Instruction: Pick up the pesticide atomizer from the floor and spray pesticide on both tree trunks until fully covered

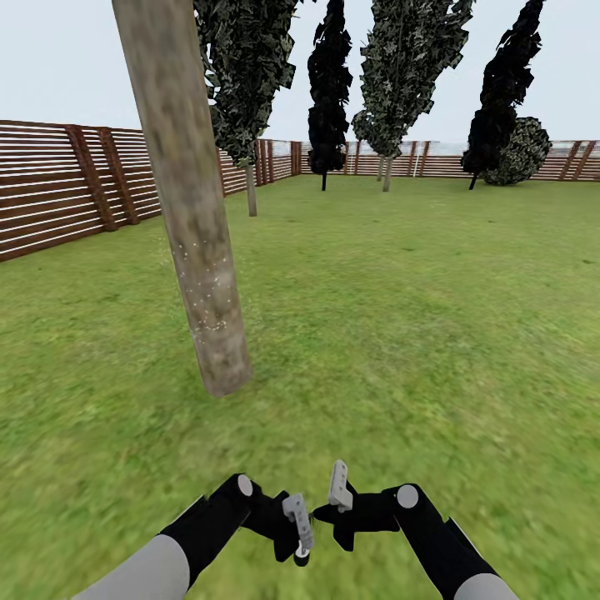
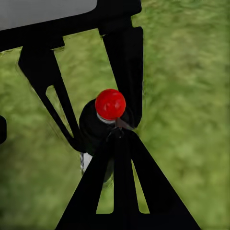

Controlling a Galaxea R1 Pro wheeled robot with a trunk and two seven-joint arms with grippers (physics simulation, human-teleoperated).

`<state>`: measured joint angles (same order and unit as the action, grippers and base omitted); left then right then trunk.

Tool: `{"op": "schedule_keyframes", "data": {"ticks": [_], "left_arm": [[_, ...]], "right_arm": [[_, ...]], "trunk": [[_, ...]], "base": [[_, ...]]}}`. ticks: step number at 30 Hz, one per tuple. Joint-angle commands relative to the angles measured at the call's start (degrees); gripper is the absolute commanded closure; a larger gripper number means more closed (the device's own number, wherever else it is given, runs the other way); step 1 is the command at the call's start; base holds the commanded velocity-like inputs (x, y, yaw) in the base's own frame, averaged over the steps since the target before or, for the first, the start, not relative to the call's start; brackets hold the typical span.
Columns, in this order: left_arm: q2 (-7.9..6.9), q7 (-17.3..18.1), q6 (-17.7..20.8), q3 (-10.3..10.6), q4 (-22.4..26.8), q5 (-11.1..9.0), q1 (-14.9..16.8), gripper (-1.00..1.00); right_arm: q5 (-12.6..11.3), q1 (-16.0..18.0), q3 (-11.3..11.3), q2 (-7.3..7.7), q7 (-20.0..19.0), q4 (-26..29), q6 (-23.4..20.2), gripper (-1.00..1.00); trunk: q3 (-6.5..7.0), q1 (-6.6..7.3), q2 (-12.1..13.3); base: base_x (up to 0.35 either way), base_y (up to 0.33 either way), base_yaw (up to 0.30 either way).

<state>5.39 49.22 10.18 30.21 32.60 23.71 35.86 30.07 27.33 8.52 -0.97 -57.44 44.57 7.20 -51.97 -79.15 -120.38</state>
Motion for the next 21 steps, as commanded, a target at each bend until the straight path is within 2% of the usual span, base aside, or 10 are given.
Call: {"op": "schedule_keyframes", "data": {"ticks": [1,5,7,8,11,12,14,15,17,21], "left_arm": [[-0.57,0.0,0.0,0.0,-0.1,-0.1,0.0,1.00],[-4.99,0.0,0.0,-0.1,-0.1,-0.1,-0.1,1.00],[-8.05,0.0,0.0,-0.3,-0.1,-0.2,-0.1,1.00],[-10.78,-0.2,0.0,-1.4,-0.1,-0.3,-0.2,1.00],[-13.52,-0.6,-0.1,-9.5,-0.3,-0.4,-0.6,1.00],[-13.81,-2.2,-0.2,-14.4,-0.6,-0.4,-0.8,1.00],[-13.96,-6.7,-0.4,-19.3,-0.8,-0.5,-0.9,1.00],[-13.83,-9.7,-0.6,-21.5,-0.9,-0.9,-0.9,1.00],[-13.40,-15.8,-0.8,-26.2,-0.9,-4.1,-1.5,1.00],[-13.45,-21.7,-1.0,-29.3,-0.9,-10.6,-4.5,1.00]], "right_arm": [[0.0,0.0,0.0,0.00,0.0,0.0,0.0,1.00],[0.0,0.0,0.0,0.08,0.0,0.0,0.0,1.00],[0.1,0.0,0.0,0.15,0.0,0.0,0.0,1.00],[0.1,0.0,-0.3,0.30,0.1,0.0,0.0,1.00],[0.1,0.0,-1.4,0.57,1.1,-0.4,0.0,1.00],[0.1,-0.1,-4.3,0.65,5.8,-1.1,0.0,1.00],[-0.1,-0.1,-9.6,0.62,21.3,-8.5,0.0,1.00],[-0.2,-0.1,-13.3,0.56,33.6,-14.9,0.1,-1.00],[-0.5,-0.1,-18.8,0.18,47.9,-20.4,1.5,-1.00],[-5.2,-0.1,-23.3,-0.92,52.2,-21.8,6.1,-1.00]], "trunk": [[0.00,0.00,0.0],[0.00,0.00,0.0],[0.00,0.00,0.0],[0.00,0.00,0.0],[0.00,0.00,0.0],[0.00,0.00,0.0],[0.00,0.00,0.0],[0.00,0.00,0.0],[0.00,0.00,0.0],[0.00,0.00,0.0]], "base": [[0.000,0.000,0.000],[0.000,0.000,0.000],[0.000,0.000,0.000],[0.000,0.000,0.000],[0.000,0.000,0.000],[0.000,0.000,0.000],[0.000,0.000,0.000],[0.000,0.000,0.000],[0.000,0.000,0.000],[0.000,0.000,0.000]]}}
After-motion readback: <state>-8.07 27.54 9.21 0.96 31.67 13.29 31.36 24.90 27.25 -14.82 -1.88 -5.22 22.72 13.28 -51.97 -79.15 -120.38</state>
